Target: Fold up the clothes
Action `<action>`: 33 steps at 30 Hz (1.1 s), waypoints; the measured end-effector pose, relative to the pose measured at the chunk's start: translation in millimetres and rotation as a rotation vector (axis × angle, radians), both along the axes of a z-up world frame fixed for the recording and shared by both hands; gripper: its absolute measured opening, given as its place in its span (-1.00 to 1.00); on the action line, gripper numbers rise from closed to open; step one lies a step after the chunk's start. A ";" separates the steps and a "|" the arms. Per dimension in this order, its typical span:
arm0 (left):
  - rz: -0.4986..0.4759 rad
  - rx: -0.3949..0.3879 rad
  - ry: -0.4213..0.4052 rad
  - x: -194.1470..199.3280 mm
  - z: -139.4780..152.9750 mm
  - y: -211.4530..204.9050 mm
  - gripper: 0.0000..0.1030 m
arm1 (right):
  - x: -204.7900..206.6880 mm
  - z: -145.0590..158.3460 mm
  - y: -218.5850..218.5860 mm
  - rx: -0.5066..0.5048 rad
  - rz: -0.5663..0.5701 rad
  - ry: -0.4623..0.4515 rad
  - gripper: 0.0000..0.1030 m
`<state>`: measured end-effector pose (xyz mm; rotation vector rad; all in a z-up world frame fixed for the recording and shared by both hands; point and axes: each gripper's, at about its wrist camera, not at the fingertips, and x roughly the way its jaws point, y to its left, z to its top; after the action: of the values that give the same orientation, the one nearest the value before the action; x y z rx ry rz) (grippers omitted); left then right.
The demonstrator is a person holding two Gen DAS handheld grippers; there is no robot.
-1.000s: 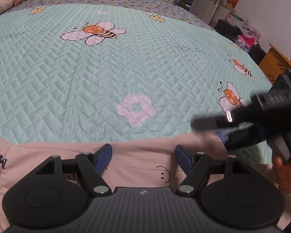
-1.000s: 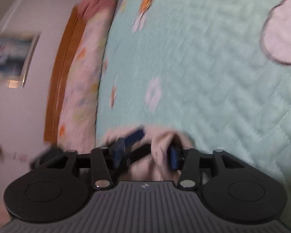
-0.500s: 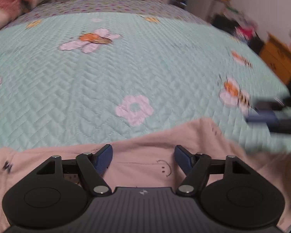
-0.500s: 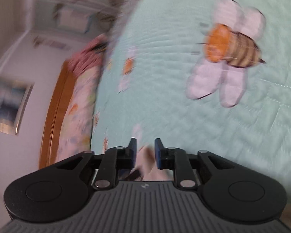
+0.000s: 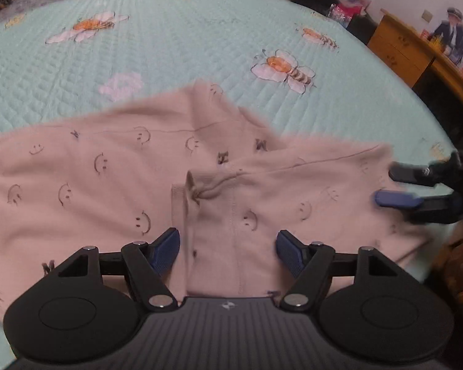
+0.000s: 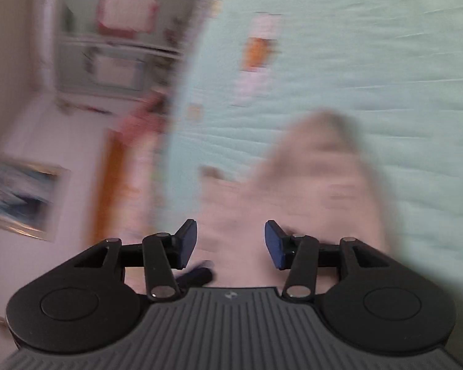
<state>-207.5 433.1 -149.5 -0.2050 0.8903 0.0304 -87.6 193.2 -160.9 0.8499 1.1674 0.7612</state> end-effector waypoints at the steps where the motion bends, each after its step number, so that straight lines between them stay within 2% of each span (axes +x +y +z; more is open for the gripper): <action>1: -0.004 0.023 0.001 0.6 0.7 -3.3 0.48 | -1.8 1.6 -2.6 -0.028 -0.016 -0.009 -0.84; 3: 0.029 0.021 0.018 2.5 6.2 -3.8 0.47 | -5.5 12.1 -6.5 -0.071 -0.054 -0.037 -0.65; 5: 0.049 -0.004 0.008 -1.3 14.1 -5.4 0.45 | -12.3 32.5 0.4 -0.121 -0.026 -0.121 -0.22; 7: 0.045 -0.042 -0.009 -6.6 19.2 -8.5 0.47 | -18.5 49.8 9.2 -0.157 0.003 -0.192 -0.10; 9: 0.083 -0.064 -0.014 -13.1 19.7 -7.2 0.47 | -22.2 55.3 16.7 -0.166 0.004 -0.213 -0.09; 12: 0.183 -0.152 -0.017 -26.9 14.4 10.7 0.47 | -25.7 56.2 6.2 -0.237 -0.081 -0.260 -0.04; 14: 0.220 -0.201 -0.022 -33.9 12.4 21.2 0.47 | -28.6 55.8 -2.4 -0.300 -0.124 -0.296 0.17; 15: 0.226 -0.218 -0.026 -35.1 12.0 23.5 0.47 | -30.7 55.2 -6.2 -0.341 -0.123 -0.316 0.19; 16: 0.227 -0.233 -0.033 -34.2 11.6 25.0 0.47 | -32.5 52.3 -11.0 -0.366 -0.122 -0.327 0.19; 19: 0.224 -0.267 -0.041 -25.9 8.6 26.0 0.47 | -35.7 39.2 -18.3 -0.345 -0.121 -0.305 0.19; 24: 0.241 -0.260 -0.029 -20.9 4.7 24.2 0.39 | -37.8 25.7 -18.5 -0.365 -0.120 -0.282 0.19; 27: 0.232 -0.182 -0.013 -20.5 4.1 20.1 0.11 | -36.5 29.7 -13.2 -0.399 -0.098 -0.296 0.16; 28: 0.214 -0.146 -0.010 -19.3 3.7 16.7 0.11 | -37.1 32.1 -7.5 -0.449 -0.073 -0.322 0.03; 29: 0.198 -0.112 -0.008 -18.5 3.4 12.8 0.11 | -39.1 34.0 0.8 -0.524 -0.037 -0.361 -0.18; 30: 0.186 -0.079 -0.006 -18.1 3.3 8.7 0.12 | -41.5 34.9 6.1 -0.575 -0.011 -0.393 -0.25; 33: 0.163 -0.005 -0.005 -17.7 2.3 -0.2 0.12 | -46.0 36.2 12.4 -0.654 0.024 -0.445 -0.25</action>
<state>-225.2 432.9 -147.2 -0.2823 0.8674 0.1794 -133.6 205.6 -124.7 0.1089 0.9333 0.4990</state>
